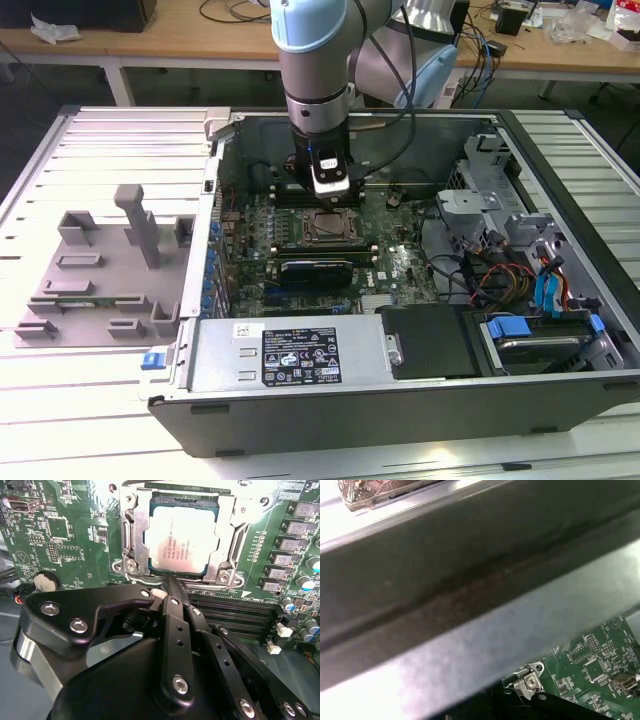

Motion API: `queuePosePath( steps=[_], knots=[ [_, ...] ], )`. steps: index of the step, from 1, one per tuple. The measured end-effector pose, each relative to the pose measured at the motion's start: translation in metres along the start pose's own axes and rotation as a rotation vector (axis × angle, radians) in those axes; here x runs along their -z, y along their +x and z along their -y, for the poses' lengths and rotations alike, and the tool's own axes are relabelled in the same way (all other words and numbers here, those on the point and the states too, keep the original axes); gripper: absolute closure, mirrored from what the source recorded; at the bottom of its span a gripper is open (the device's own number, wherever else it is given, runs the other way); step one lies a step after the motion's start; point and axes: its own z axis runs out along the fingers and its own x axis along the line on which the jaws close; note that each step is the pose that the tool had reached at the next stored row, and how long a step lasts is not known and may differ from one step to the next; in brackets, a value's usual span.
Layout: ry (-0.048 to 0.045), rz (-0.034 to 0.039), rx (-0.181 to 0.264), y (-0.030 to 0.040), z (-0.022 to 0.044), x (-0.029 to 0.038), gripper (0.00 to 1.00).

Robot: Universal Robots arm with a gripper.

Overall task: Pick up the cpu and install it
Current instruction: 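Install the first cpu locking lever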

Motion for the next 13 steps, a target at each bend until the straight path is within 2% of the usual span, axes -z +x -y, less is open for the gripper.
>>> queuePosePath(
  steps=[3,8,13],
  knots=[
    [-0.0001,0.0001,-0.001,-0.0001,-0.0001,-0.0002,0.89],
    [-0.0005,0.0000,0.000,-0.0065,-0.0031,-0.0013,0.89],
    [-0.0008,0.0000,-0.001,-0.0087,-0.0042,-0.0019,0.89]
  ],
)
